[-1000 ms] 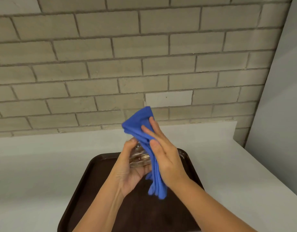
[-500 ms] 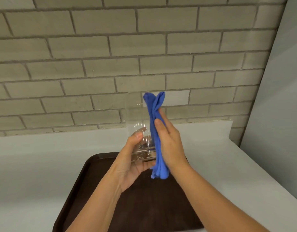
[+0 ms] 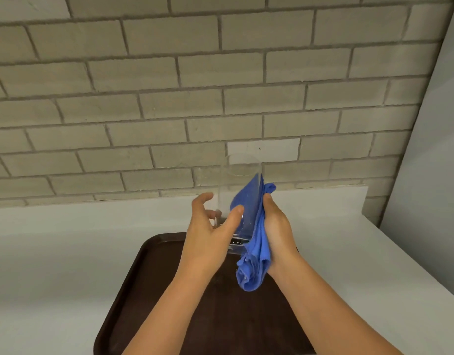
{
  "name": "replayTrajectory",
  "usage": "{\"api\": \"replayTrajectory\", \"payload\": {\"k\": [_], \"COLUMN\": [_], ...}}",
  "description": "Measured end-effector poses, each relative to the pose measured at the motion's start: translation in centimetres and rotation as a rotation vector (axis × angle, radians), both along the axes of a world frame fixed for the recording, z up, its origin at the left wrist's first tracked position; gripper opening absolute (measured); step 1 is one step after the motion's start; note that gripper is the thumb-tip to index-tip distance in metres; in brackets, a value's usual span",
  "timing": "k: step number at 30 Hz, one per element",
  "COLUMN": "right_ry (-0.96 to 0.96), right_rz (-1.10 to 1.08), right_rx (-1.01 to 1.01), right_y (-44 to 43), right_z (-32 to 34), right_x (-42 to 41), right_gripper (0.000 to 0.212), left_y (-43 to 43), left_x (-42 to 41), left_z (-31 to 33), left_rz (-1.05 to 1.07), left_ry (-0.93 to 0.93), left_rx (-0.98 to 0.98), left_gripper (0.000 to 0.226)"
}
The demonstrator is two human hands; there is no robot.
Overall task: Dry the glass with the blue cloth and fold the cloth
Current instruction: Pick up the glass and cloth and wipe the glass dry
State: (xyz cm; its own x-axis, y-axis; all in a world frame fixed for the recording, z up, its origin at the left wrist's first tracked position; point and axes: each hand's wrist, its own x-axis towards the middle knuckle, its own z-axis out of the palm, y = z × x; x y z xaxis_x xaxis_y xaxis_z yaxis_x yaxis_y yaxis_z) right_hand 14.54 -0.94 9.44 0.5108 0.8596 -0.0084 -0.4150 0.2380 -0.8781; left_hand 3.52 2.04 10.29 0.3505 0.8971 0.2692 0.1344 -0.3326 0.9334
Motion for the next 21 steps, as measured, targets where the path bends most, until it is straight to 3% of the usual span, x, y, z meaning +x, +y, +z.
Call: {"api": "replayTrajectory", "payload": {"k": [2, 5, 10, 16, 21], "right_ry": [-0.065, -0.232, -0.557, -0.985, -0.992], "right_rz": [-0.03, -0.071, -0.039, -0.011, -0.016], "right_rx": [0.005, 0.023, 0.153, 0.243, 0.251], "right_y": [0.2, 0.1, -1.3, -3.0, -0.7], "right_z": [0.2, 0.3, -0.1, -1.3, 3.2], "right_x": [-0.5, -1.5, -2.4, -2.7, -1.1], "right_gripper": [0.033, 0.032, 0.034, 0.044, 0.041], "left_y": [-0.2, -0.2, 0.6, 0.5, 1.3], "left_x": [-0.1, 0.4, 0.1, -1.0, -0.6], "left_z": [0.0, 0.3, 0.7, 0.2, 0.7], "left_rz": [0.022, -0.008, -0.096, -0.312, -0.353], "left_ry": [0.066, 0.086, -0.177, -0.43, -0.602], "left_rx": [0.025, -0.033, -0.333, -0.621, -0.719], "left_gripper": [0.05, 0.064, 0.094, 0.069, 0.06]}}
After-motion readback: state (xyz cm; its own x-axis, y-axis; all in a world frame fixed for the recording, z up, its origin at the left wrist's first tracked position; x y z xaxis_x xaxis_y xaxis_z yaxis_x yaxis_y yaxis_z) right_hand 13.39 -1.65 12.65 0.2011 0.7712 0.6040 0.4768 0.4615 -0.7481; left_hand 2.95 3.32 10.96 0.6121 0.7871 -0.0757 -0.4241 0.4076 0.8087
